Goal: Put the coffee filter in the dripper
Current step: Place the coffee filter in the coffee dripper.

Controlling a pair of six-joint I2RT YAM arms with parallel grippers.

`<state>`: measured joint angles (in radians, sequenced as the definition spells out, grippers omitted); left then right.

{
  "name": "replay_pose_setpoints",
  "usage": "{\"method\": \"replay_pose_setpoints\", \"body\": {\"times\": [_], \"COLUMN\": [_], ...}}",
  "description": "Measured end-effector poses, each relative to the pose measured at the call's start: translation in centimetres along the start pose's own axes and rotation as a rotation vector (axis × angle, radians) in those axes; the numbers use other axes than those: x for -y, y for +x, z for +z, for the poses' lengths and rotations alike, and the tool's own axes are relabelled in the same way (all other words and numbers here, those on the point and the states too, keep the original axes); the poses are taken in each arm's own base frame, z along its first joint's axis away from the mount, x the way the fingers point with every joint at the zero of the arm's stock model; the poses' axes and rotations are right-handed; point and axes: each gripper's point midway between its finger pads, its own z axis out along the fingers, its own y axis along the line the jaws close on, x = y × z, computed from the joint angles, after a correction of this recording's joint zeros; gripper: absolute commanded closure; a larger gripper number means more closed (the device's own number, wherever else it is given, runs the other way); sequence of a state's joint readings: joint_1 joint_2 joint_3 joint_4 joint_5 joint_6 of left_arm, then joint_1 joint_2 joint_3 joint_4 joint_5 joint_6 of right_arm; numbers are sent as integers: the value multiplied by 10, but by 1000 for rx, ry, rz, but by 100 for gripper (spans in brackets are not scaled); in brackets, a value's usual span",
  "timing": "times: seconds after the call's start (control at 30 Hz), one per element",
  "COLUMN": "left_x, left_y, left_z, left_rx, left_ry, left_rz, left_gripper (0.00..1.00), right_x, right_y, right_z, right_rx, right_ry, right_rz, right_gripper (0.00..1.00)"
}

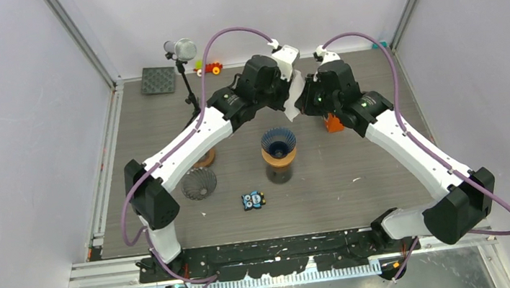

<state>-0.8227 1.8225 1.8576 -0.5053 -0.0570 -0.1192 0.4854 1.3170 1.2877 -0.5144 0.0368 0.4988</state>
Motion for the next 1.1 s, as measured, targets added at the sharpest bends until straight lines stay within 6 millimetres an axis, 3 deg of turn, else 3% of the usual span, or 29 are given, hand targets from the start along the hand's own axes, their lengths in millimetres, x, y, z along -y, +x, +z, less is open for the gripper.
{"method": "replay_pose_setpoints", "body": {"times": [0.53, 1.1], "left_x": [5, 5], "left_y": [12, 9], "left_z": [-1, -5], "left_rx": [-24, -16], "left_ry": [12, -4], "left_rz": [34, 55], "left_gripper": [100, 100], "right_x": [10, 13], "right_y": [-11, -14], "right_z": [-1, -3], "right_rx": [43, 54], "right_ry": [54, 76], "right_rz": [-43, -55], "right_gripper": [69, 70]}}
